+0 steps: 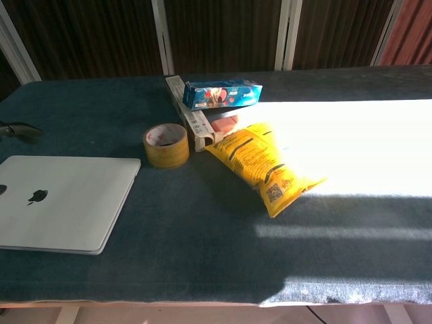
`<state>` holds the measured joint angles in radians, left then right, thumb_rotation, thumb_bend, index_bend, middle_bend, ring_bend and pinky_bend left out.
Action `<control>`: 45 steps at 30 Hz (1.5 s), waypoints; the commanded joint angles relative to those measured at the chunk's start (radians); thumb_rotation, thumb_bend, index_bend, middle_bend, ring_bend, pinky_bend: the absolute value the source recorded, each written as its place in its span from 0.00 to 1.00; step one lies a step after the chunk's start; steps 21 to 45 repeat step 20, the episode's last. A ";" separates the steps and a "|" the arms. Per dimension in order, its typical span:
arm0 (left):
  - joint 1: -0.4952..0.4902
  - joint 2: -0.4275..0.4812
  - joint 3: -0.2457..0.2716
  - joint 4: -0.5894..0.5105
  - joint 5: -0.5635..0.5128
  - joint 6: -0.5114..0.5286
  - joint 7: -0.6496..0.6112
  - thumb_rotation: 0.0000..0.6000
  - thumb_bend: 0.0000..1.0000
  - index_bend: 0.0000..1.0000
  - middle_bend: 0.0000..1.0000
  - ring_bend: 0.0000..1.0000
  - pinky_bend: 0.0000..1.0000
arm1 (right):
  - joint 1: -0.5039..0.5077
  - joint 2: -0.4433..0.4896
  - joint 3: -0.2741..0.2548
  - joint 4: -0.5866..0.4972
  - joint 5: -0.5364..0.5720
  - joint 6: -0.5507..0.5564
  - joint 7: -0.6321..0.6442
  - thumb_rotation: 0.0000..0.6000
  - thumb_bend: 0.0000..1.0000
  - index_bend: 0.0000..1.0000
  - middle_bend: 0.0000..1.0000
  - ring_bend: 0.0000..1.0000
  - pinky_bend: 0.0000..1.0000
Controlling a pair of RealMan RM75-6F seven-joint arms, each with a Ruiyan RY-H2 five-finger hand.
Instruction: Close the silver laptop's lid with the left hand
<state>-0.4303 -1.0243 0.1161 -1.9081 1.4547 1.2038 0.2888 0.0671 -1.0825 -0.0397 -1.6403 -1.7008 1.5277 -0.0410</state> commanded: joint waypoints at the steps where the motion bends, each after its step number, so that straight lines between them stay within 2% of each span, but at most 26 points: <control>1: 0.118 0.076 0.006 -0.005 0.167 0.206 -0.104 0.47 0.25 0.09 0.11 0.04 0.16 | -0.002 0.000 0.000 0.001 -0.002 0.003 0.000 1.00 0.27 0.00 0.00 0.00 0.00; 4: 0.198 0.059 0.030 0.038 0.232 0.321 -0.164 0.47 0.18 0.07 0.09 0.02 0.15 | -0.002 -0.002 0.002 -0.001 0.004 -0.001 -0.009 1.00 0.27 0.00 0.00 0.00 0.00; 7: 0.268 -0.003 0.053 0.134 0.270 0.401 -0.227 0.49 0.12 0.06 0.09 0.01 0.15 | -0.001 -0.003 0.004 -0.006 0.012 -0.011 -0.022 1.00 0.27 0.00 0.00 0.00 0.00; 8: 0.294 -0.035 0.062 0.180 0.271 0.420 -0.257 0.53 0.11 0.06 0.09 0.01 0.15 | 0.000 -0.004 0.006 -0.008 0.015 -0.013 -0.027 1.00 0.27 0.00 0.00 0.00 0.00; 12: 0.341 -0.113 0.068 0.291 0.252 0.432 -0.334 0.68 0.09 0.05 0.08 0.00 0.14 | 0.001 -0.012 0.012 -0.009 0.021 -0.013 -0.037 1.00 0.27 0.00 0.00 0.00 0.00; 15: 0.336 -0.113 0.063 0.313 0.242 0.399 -0.339 0.82 0.09 0.05 0.08 0.00 0.14 | 0.002 -0.017 0.013 -0.009 0.022 -0.018 -0.048 1.00 0.27 0.00 0.00 0.00 0.00; 17: 0.334 -0.112 0.051 0.321 0.232 0.391 -0.352 0.85 0.09 0.05 0.08 0.00 0.14 | 0.002 -0.021 0.012 -0.009 0.021 -0.020 -0.057 1.00 0.27 0.00 0.00 0.00 0.00; 20: 0.341 -0.118 0.033 0.329 0.219 0.393 -0.331 0.85 0.09 0.05 0.08 0.00 0.14 | 0.001 -0.026 0.012 -0.011 0.021 -0.021 -0.067 1.00 0.27 0.00 0.00 0.00 0.00; 45: 0.341 -0.118 0.033 0.329 0.219 0.393 -0.331 0.85 0.09 0.05 0.08 0.00 0.14 | 0.001 -0.026 0.012 -0.011 0.021 -0.021 -0.067 1.00 0.27 0.00 0.00 0.00 0.00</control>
